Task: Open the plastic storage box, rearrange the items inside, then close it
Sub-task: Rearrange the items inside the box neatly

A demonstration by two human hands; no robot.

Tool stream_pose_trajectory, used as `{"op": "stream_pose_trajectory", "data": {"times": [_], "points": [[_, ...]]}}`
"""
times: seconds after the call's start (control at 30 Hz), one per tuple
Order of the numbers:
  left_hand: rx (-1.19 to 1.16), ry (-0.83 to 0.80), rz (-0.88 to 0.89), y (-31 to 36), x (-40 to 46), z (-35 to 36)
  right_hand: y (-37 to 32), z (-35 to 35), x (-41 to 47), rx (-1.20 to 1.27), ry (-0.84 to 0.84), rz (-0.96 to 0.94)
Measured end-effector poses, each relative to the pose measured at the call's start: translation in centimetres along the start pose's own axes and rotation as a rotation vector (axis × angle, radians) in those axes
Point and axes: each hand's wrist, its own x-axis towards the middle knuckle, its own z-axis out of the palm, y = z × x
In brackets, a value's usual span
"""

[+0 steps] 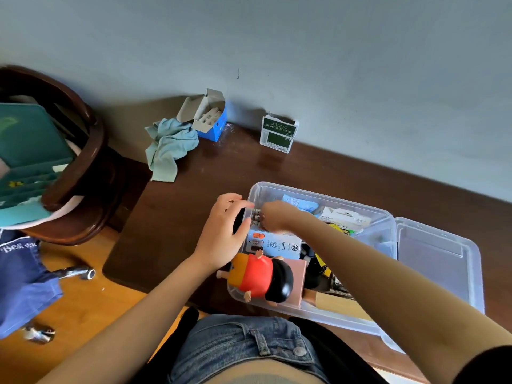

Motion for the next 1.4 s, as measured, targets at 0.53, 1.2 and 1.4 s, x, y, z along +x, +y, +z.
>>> {"op": "stream_pose_trajectory", "data": {"times": [0.53, 1.2, 1.4], "points": [[-0.152, -0.066, -0.22, -0.4, -0.1, 2.1, -1.7, -1.2, 1.3, -0.203, -0.141, 0.033], [-0.148, -0.056, -0.219, -0.2, 0.2, 2.7, -1.2, -1.5, 2.5, -0.329, -0.36, -0.082], [-0.146, -0.044, -0.213, -0.3, 0.1, 2.8, -0.4, -1.6, 2.0, -0.367, -0.315, -0.187]]}}
